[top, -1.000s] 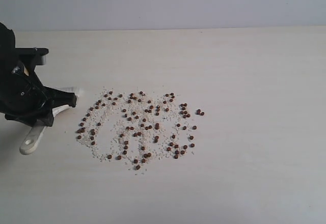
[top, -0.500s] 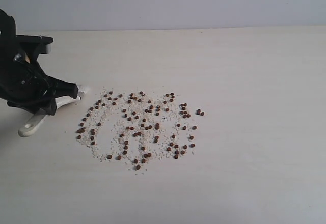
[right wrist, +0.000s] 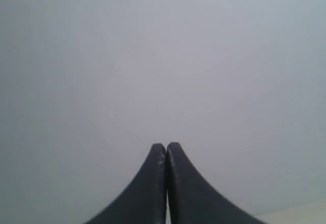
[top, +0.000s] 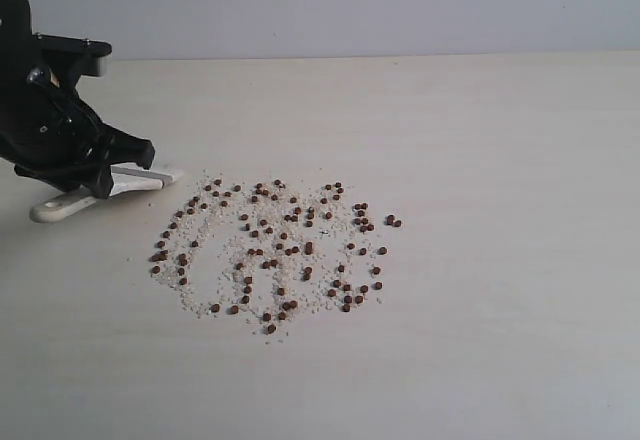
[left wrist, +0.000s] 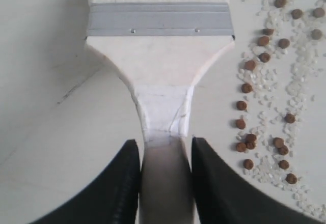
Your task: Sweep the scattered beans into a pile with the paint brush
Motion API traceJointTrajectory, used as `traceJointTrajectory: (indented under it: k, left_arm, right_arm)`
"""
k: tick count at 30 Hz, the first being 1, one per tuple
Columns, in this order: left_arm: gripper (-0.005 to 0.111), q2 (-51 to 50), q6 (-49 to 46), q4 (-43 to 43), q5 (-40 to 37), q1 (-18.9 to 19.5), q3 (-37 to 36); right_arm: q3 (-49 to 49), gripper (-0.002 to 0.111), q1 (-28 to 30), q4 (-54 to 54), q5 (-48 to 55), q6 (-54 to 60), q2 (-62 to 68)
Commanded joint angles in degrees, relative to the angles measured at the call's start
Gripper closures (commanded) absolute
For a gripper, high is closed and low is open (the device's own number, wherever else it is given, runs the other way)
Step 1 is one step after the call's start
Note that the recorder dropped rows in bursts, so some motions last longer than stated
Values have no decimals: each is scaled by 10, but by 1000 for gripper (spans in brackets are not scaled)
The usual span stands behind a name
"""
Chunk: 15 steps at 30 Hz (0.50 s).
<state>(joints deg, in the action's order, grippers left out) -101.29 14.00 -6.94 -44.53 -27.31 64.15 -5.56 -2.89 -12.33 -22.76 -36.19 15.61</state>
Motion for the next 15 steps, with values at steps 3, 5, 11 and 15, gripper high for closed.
traceJointTrajectory:
  k: [3,5,11,15]
  left_arm:
    - [107,8,-2,-3,-3,1,14]
    - [107,8,-2,-3,-2,1,15]
    - [107,8,-19,-3,-2,2,20]
    - [107,8,-28,-3,3,17,20]
  right_arm:
    - [-122,108,2,-332,-164,-94,264]
    - [-162,108,2,-393,-192,-95,369]
    - [-291,108,2,-550,-367,-56,696]
    - [-396,97,-57,-606,-394,11,853]
